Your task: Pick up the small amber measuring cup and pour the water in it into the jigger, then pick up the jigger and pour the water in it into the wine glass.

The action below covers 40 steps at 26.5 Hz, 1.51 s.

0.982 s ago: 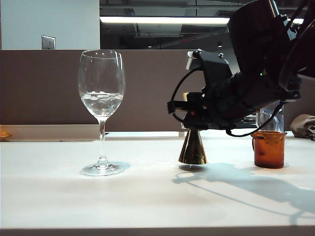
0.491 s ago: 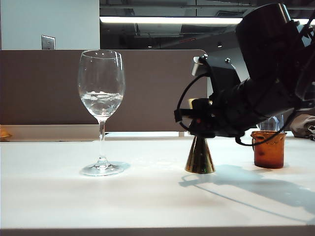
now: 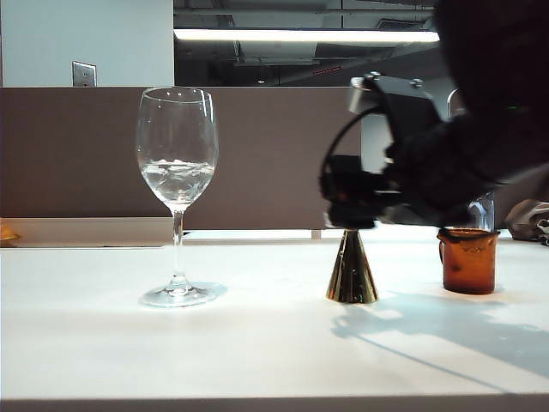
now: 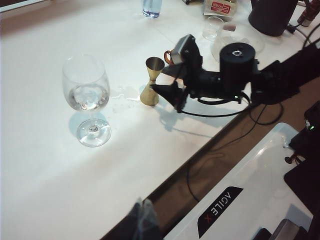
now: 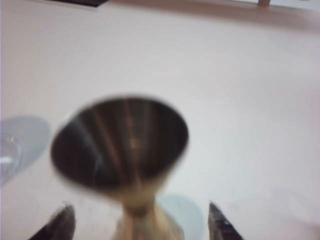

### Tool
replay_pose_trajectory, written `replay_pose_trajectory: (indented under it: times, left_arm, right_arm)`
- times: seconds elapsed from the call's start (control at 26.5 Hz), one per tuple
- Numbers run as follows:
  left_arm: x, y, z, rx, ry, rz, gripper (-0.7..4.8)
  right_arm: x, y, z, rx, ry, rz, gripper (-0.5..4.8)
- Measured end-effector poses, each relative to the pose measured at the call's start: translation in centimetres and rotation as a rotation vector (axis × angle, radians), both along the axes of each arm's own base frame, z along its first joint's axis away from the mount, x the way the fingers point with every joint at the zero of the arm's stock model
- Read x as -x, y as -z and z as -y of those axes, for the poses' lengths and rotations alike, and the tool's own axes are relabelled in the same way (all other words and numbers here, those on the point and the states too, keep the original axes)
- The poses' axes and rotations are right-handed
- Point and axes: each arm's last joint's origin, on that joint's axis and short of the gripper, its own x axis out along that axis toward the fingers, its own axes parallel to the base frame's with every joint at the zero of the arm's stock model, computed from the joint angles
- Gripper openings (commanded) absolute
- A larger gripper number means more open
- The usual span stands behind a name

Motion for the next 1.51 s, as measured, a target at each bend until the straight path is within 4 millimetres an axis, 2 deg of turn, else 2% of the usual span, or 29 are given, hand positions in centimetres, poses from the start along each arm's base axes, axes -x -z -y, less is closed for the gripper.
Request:
replay_pose_trajectory:
  times: [0.19, 0.23, 0.26, 0.34, 0.38, 0.49, 0.6, 0.79, 1.25, 1.51]
  left_arm:
    - [0.0, 0.0, 0.0, 0.0, 0.0, 0.0, -0.02]
    - [0.0, 0.0, 0.0, 0.0, 0.0, 0.0, -0.02]
    - [0.0, 0.0, 0.0, 0.0, -0.001, 0.001, -0.02]
    - [0.0, 0.0, 0.0, 0.001, 0.0, 0.001, -0.02]
    - [0.0, 0.0, 0.0, 0.001, 0.0, 0.001, -0.02]
    - [0.0, 0.0, 0.0, 0.0, 0.0, 0.0, -0.02]
    - [0.0, 0.0, 0.0, 0.0, 0.0, 0.0, -0.02]
    - [0.0, 0.0, 0.0, 0.0, 0.0, 0.0, -0.02]
    - [0.0, 0.0, 0.0, 0.0, 0.0, 0.0, -0.02]
    - [0.0, 0.0, 0.0, 0.0, 0.0, 0.0, -0.02]
  right_arm:
    - [3.3, -0.2, 1.2, 0.0, -0.002, 0.025, 3.32]
    - [4.1, -0.2, 1.7, -0.005, 0.004, 0.036, 3.08]
    - [4.6, -0.3, 2.1, -0.008, 0.011, 0.044, 2.74]
    - [5.5, -0.3, 2.9, -0.014, 0.019, 0.055, 1.65]
    - [5.8, -0.3, 3.1, -0.013, 0.019, 0.054, 0.73]
    - [6.7, -0.6, 3.9, 0.017, 0.014, 0.019, -0.07]
    - [7.0, -0.1, 4.3, 0.064, 0.018, -0.034, -0.05]
    - [6.2, -0.3, 5.6, 0.059, 0.097, -0.035, -0.05]
    - [5.7, 0.4, 11.2, 0.041, 0.405, -0.016, -0.05]
    - [5.9, -0.7, 13.3, 0.002, 0.525, 0.052, -0.05]
